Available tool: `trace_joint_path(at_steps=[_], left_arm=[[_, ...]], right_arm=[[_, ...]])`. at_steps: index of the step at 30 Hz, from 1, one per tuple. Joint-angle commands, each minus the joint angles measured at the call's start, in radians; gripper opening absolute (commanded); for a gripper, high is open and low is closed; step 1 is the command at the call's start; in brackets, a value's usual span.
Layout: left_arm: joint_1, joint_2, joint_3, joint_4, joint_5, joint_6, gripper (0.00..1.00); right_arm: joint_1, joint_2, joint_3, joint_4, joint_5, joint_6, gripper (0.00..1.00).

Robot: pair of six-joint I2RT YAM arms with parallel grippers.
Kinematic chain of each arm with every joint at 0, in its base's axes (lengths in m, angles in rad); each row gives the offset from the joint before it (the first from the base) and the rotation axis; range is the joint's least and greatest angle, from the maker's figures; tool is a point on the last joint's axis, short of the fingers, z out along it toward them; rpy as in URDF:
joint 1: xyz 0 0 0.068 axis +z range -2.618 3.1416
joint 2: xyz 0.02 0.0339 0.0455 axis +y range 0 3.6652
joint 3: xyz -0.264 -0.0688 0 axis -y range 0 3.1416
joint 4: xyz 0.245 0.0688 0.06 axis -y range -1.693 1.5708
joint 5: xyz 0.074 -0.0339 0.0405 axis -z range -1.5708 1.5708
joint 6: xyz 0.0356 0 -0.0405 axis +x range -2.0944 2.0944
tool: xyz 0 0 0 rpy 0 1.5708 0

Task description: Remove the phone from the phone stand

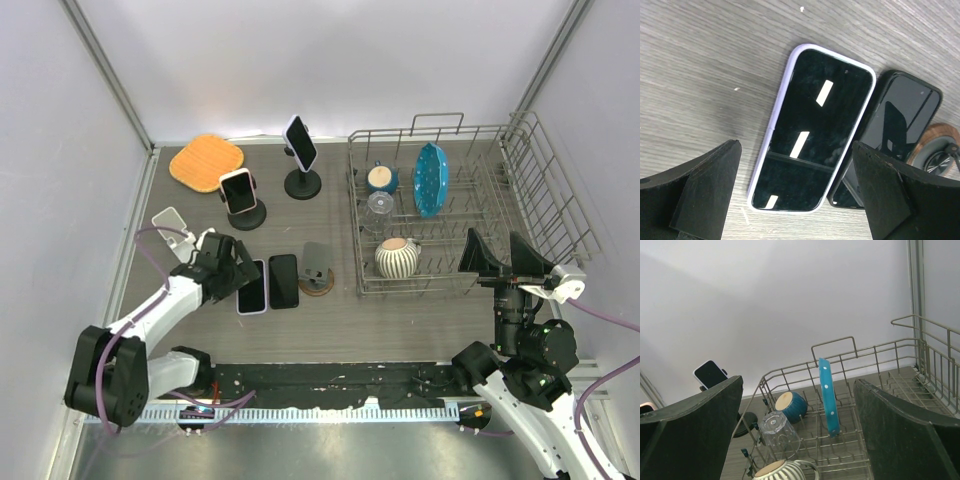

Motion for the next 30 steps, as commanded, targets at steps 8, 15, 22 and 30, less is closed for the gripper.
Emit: trace_joint_path(at_steps=[8,15,22,30], left_arm=[[0.003,0.141,0.003,0.202,0.181,-0.080,0.95],[-0.026,0.121,-0.001,0.240,0.233,-0.126,0.95],[-0.063,0.110,0.000,0.256,0.230,-0.156,0.95],[-0.069,0.052,0.031,0.173,0.136,-0.134,0.98]], right_arm=[[0.007,-0.009,0.024,0.026,-0.003,-0.007,0.97],[0.007,-0.009,0.023,0.026,-0.003,-0.009,0.98],[0.007,-0.009,0.024,0.026,-0.003,-0.007,0.98],[0.006,-0.007,0.028,0.022,-0.004,-0.007,0.98]])
